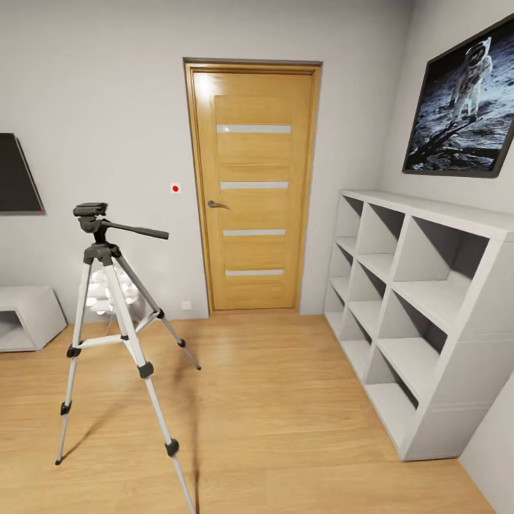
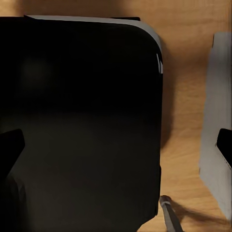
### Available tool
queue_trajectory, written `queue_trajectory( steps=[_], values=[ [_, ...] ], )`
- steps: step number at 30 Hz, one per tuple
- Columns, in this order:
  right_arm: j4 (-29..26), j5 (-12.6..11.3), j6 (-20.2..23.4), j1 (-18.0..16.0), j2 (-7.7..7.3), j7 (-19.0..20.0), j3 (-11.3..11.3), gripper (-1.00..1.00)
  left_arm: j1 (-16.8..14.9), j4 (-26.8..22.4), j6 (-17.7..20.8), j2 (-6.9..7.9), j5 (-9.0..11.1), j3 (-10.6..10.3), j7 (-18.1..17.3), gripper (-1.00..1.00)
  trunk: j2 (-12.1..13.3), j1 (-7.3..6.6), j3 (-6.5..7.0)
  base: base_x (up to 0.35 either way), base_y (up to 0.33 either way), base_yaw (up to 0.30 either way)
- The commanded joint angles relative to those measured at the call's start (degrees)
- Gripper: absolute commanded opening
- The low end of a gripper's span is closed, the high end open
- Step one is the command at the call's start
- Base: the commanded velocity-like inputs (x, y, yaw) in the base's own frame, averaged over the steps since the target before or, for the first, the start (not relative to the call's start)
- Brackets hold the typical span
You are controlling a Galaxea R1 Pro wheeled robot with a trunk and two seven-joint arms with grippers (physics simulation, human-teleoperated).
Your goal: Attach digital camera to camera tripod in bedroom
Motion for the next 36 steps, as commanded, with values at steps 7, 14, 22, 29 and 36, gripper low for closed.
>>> queue_trajectory(
  steps=[7,14,22,29,36],
  values=[
    [0.09,-0.05,-0.31,-0.02,0.01,-0.02,-0.04,1.00,0.04,-0.04,-0.11,-0.01,0.28,0.04,-0.01,1.00,-0.02,0.02,-0.03,0.065,-0.048,0.001],
    [0.09,-0.05,-0.31,-0.02,-0.08,-0.02,-0.04,1.00,0.02,-0.04,-0.11,-0.01,0.28,0.04,-0.01,1.00,-0.02,0.02,-0.03,0.010,-0.007,0.000],
    [0.09,-0.05,-0.31,-0.02,-0.05,0.03,-0.04,1.00,0.03,-0.04,-0.11,-0.01,0.22,0.04,-0.01,1.00,-0.02,0.02,-0.03,0.001,-0.001,0.000],
    [0.09,-0.03,-0.34,-0.02,-0.13,0.05,-0.04,1.00,0.03,-0.08,-0.11,-0.01,0.20,-0.01,-0.01,1.00,-0.02,0.02,-0.03,0.000,0.000,0.000],
    [0.01,0.25,-0.35,-0.02,-0.05,0.04,-0.04,1.00,0.00,-1.40,-0.09,0.27,0.19,-0.27,0.11,1.00,-0.02,0.02,-0.03,0.000,0.000,0.000]
  ],
)
